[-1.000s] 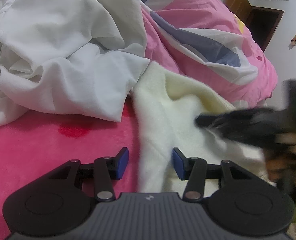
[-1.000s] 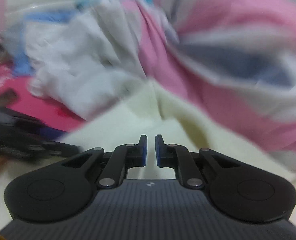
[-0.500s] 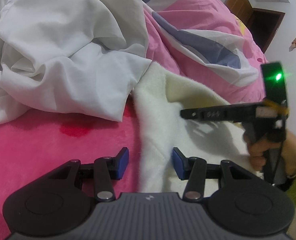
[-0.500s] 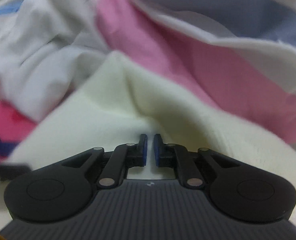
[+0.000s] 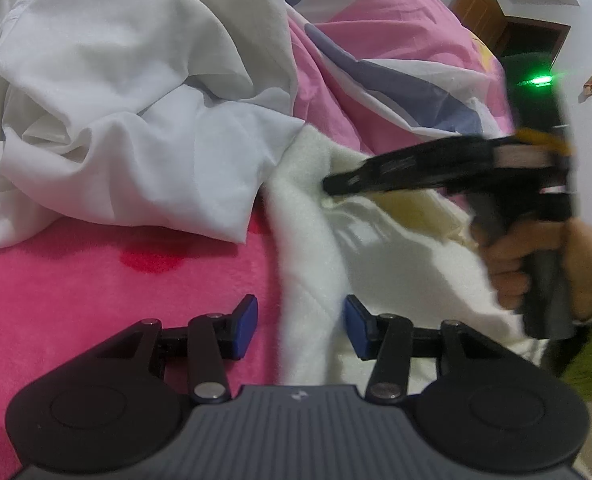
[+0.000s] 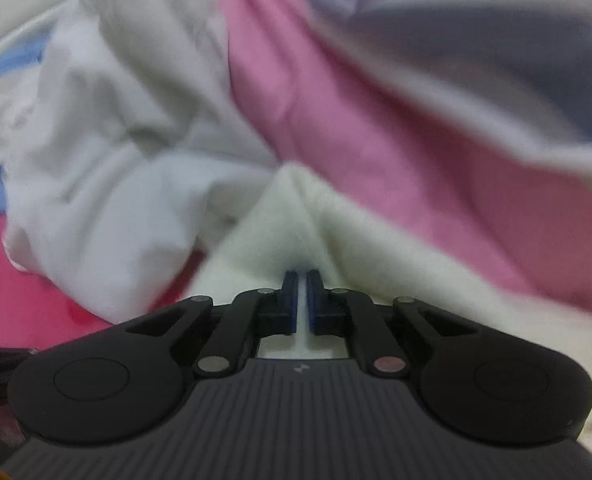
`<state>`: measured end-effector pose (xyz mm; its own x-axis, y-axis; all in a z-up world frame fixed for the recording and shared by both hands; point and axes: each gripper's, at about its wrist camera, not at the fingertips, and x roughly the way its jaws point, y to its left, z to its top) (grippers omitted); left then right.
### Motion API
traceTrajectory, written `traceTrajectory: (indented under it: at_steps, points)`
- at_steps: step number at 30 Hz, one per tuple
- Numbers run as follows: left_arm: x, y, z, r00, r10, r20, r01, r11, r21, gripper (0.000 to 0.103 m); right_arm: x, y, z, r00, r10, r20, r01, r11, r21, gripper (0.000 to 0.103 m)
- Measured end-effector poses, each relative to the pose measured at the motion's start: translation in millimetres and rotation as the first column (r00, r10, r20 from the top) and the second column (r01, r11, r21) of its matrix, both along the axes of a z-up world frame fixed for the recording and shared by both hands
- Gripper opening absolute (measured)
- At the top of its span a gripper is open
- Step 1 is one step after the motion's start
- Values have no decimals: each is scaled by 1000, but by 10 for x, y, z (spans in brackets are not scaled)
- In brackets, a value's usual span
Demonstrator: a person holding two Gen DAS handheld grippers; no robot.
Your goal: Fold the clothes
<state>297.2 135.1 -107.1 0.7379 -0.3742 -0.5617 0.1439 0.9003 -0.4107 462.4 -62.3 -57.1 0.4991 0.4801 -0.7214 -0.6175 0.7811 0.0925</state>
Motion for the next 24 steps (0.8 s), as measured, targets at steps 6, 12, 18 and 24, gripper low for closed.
traceTrajectory:
  at_steps: [6, 12, 18, 24]
  points:
    - [-7, -17, 1, 1000, 1, 5, -1, 1000, 14, 49, 273, 178, 37, 1000, 26, 5, -26, 998, 65, 2]
    - [-18, 6, -9, 1000, 0, 7, 0, 1000, 1, 49, 830, 212, -85, 990, -93, -106, 115, 967, 227, 0]
    - [-17, 18, 8, 1000, 0, 2, 0, 1000, -3, 49, 584, -85, 367, 997, -49, -62, 62, 973, 221, 5]
    - [-38, 49, 23, 1000, 0, 1, 0, 1000, 2, 49, 405, 180, 171, 991, 88, -98, -83, 995, 55, 4]
